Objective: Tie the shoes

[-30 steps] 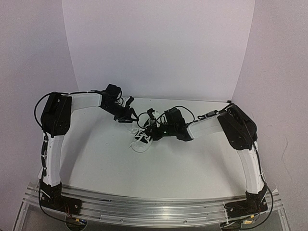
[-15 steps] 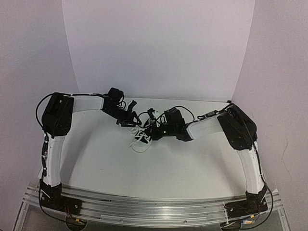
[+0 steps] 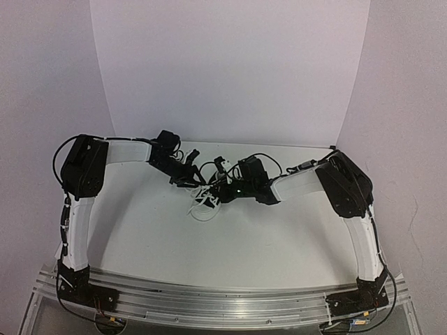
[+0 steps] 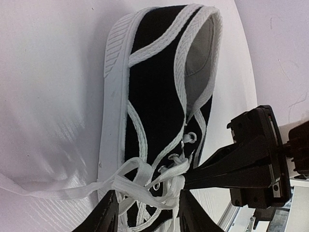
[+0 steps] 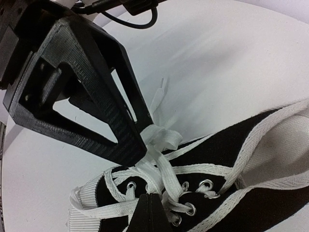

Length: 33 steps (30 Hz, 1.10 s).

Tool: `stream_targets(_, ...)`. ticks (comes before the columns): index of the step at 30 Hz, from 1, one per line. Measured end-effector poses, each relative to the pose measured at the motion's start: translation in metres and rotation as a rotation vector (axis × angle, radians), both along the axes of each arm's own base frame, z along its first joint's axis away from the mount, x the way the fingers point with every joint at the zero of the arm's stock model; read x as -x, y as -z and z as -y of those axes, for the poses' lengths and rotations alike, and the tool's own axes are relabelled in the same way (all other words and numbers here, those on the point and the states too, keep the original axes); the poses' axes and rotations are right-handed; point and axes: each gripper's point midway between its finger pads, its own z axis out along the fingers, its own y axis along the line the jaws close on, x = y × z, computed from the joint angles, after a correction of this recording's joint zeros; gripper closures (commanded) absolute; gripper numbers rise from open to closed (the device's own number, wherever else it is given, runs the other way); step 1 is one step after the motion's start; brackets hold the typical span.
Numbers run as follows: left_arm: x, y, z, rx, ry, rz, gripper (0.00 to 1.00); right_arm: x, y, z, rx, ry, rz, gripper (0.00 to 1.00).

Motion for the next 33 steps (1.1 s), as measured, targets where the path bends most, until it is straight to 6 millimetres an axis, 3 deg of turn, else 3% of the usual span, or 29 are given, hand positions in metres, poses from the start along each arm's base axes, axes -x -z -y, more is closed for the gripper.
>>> stream_targets(8,0.006,0.003,0.004,0.010,0.032,-0.015,0.83,0.000,0.001,0.000,0.007,0.001,-0.005,1.00)
stream_targets(15,0.009,0.018,0.004,0.004,0.044,-0.046,0.96,0.001,0.002,0.000,0.010,-0.003,-0.009,0.85)
stream_targets(21,0.008,0.017,0.004,0.006,0.046,-0.043,1.00,0.008,-0.003,-0.001,-0.008,-0.050,-0.027,0.78)
stream_targets(29,0.009,0.016,0.005,0.013,0.050,-0.043,1.00,0.004,-0.047,0.001,-0.054,-0.086,0.044,0.82)
stream_targets(33,0.008,0.015,0.006,0.019,0.051,-0.038,1.00,-0.003,-0.053,0.001,-0.040,-0.077,0.085,0.84)
